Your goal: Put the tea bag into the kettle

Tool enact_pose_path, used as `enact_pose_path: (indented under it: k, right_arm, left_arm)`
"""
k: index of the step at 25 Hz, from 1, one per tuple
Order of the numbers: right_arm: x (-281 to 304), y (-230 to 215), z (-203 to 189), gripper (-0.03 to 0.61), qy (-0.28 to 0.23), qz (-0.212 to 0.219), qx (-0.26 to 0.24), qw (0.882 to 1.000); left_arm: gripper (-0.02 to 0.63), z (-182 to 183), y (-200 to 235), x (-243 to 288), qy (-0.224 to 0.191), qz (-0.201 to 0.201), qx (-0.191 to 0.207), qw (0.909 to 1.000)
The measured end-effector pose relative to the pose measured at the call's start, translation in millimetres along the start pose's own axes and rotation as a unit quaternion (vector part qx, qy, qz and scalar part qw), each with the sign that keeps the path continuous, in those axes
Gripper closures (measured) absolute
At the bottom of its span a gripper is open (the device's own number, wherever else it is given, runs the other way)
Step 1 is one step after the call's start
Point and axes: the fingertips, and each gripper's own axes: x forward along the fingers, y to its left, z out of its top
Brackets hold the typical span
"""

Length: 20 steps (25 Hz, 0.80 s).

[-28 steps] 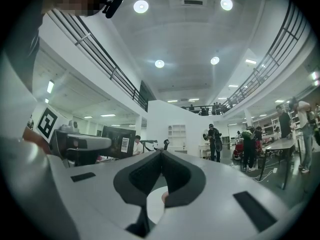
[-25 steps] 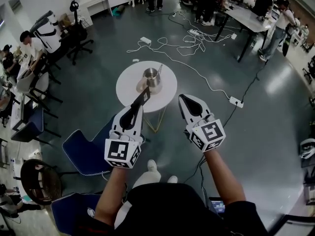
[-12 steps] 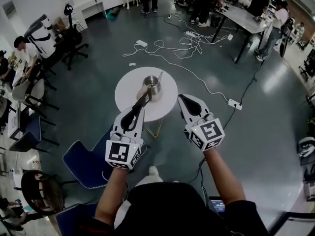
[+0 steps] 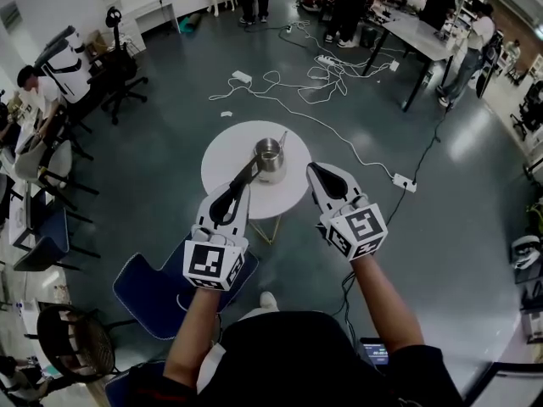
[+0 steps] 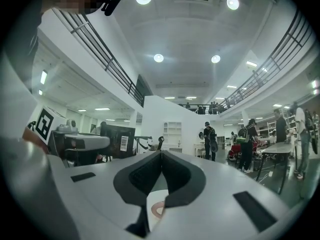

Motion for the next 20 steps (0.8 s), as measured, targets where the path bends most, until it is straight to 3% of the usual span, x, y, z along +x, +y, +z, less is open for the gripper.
enact_pose_path:
  k: [10, 20]
  right_arm:
    - [51.2, 11.5, -5.8, 0.560, 0.007, -0.019, -0.006, 1.000]
    - [75.3, -13.0, -14.1, 0.560, 0.017, -0.031, -0.005, 0.999]
  left_arm:
    - [0.578, -15.5, 53.4, 11.8, 0.004, -0.019, -0.011, 0.9998]
    - [0.578, -30.9, 72.5, 42.0, 0.013, -0.026, -0.019, 0.9994]
